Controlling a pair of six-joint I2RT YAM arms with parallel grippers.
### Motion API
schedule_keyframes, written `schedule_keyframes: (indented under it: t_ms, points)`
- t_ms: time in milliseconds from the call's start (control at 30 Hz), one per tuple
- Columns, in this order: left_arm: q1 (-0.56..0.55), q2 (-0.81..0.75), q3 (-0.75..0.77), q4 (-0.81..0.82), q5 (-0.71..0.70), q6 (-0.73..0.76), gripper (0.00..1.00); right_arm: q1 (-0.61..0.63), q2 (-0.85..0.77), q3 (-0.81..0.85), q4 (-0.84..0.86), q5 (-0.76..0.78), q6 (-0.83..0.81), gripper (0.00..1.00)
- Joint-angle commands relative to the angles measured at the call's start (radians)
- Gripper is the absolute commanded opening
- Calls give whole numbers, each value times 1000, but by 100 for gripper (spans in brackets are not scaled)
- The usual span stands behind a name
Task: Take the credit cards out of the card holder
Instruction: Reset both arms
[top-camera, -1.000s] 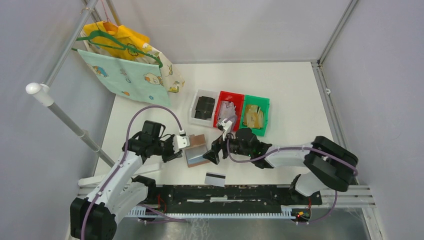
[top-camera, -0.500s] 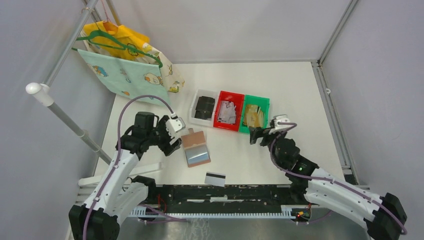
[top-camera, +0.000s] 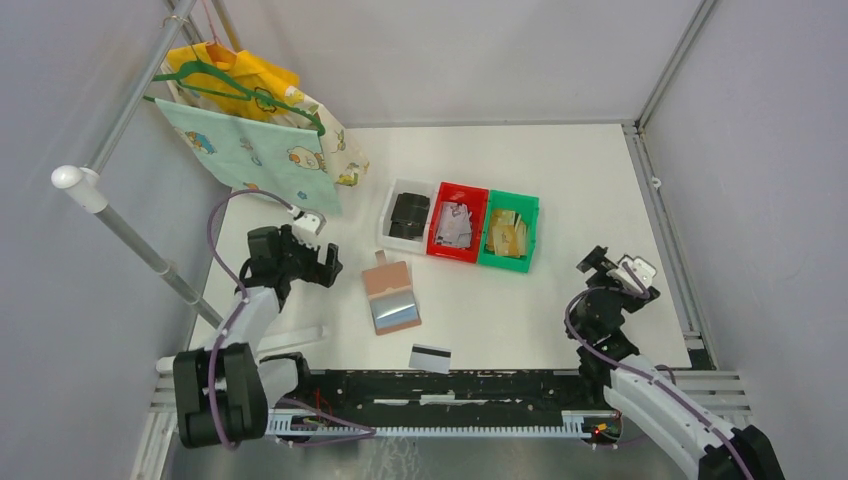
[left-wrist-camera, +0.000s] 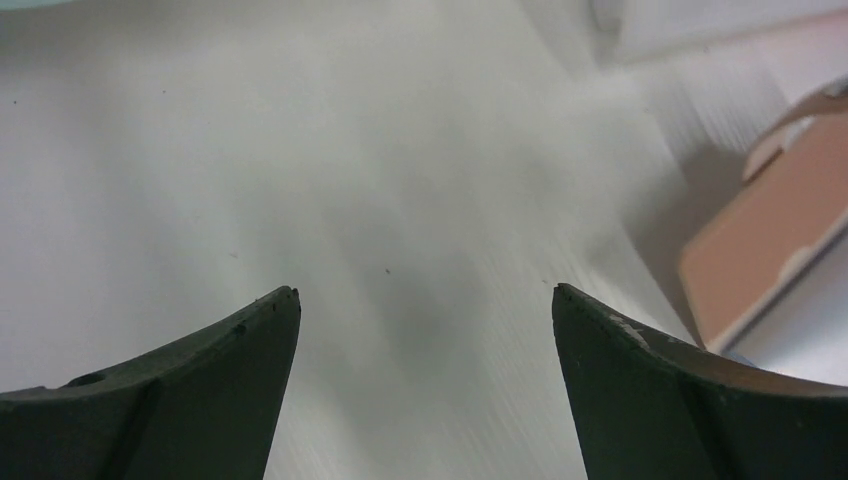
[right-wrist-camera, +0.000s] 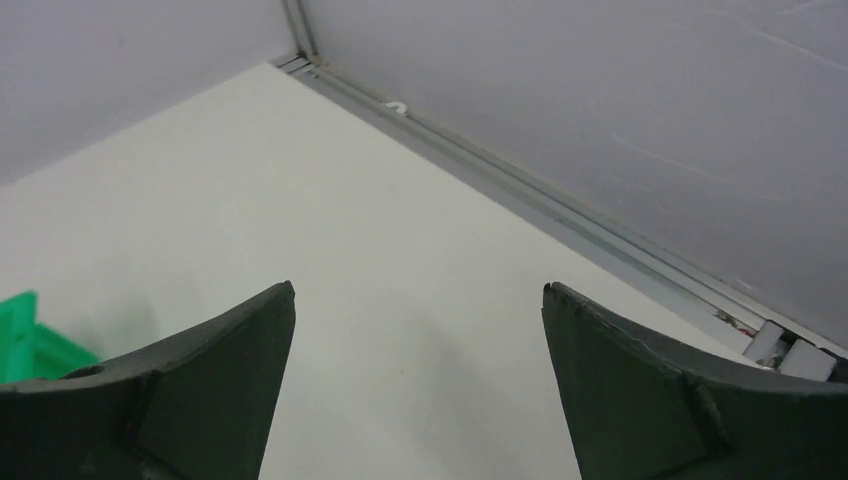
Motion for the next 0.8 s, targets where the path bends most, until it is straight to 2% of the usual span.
schedule_keyframes:
  t_ms: [0,133,233,400,533,667,767]
  points:
    - [58,133,-8,416,50,-203,100,-151,218,-218,391,-43,-60,98]
    - [75,254,4,566,21,-302,100,-233,512,-175,633,-125,-169,98]
    - [76,284,-41,688,-19,-341,100,-249,650,-156,780,-187,-268,98]
    - [76,307,-131,911,-49,-407,100,-303,715,-100,758,-342,-252,98]
    - [76,330,-144,1001,-75,-413,100,-317,772,-104,826,-381,-240,98]
    - [74,360,-144,1056,-134,-464,100,-318,808,-82,836,-526,-310,98]
    - [58,426,-203,1255,-179,-451,100,-321,810,-113,889,-596,-331,98]
